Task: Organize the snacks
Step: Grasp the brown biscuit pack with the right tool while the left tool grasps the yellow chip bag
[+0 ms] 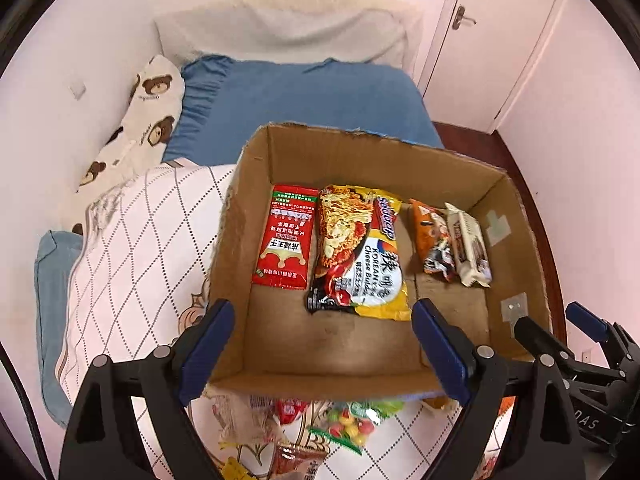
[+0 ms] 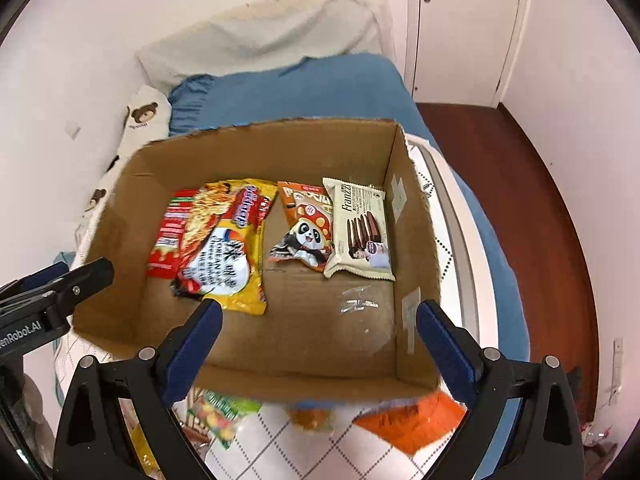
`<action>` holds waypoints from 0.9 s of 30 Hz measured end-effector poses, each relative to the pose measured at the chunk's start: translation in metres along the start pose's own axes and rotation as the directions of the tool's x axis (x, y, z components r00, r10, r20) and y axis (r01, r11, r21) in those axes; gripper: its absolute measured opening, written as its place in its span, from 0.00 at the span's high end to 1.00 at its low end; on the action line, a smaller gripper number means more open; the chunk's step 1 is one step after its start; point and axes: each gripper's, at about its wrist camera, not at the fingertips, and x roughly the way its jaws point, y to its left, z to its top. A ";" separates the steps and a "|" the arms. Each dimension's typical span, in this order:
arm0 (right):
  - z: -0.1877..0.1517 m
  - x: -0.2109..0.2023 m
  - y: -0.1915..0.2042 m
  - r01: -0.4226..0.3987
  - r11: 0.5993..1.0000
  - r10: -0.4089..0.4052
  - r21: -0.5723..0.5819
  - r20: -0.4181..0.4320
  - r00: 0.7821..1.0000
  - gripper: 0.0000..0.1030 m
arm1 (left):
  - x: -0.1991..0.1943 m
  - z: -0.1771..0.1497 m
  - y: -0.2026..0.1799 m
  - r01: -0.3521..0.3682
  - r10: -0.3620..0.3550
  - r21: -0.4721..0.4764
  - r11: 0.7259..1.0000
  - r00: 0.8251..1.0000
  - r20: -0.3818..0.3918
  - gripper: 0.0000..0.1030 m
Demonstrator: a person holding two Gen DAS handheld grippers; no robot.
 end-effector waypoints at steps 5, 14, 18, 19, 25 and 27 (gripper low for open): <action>-0.014 -0.035 0.004 -0.006 1.000 0.007 -0.014 0.059 0.998 0.04 | -0.029 -0.019 -0.003 0.019 -0.019 0.014 1.000 0.999 0.043 0.12; -0.039 -0.069 0.015 -0.118 0.993 0.118 0.009 0.067 0.991 0.04 | -0.070 -0.055 0.012 0.015 -0.016 0.008 1.000 0.996 0.086 0.12; -0.073 -0.040 0.027 -0.198 0.979 0.199 0.040 -0.036 0.979 0.09 | -0.057 -0.091 0.036 -0.080 0.080 -0.002 0.997 0.996 0.034 0.12; -0.084 -0.028 0.032 -0.221 0.974 0.225 0.054 -0.075 0.971 0.17 | -0.049 -0.101 0.045 -0.099 0.099 -0.011 0.995 0.995 0.001 0.12; -0.152 0.046 0.074 -0.301 0.946 0.325 0.123 -0.289 0.901 0.39 | 0.032 -0.176 0.104 -0.159 0.117 -0.123 0.980 0.948 -0.296 0.12; -0.166 0.061 0.085 -0.320 0.934 0.356 0.159 -0.333 0.873 0.39 | 0.063 -0.196 0.120 -0.148 0.065 -0.186 0.971 0.918 -0.392 0.12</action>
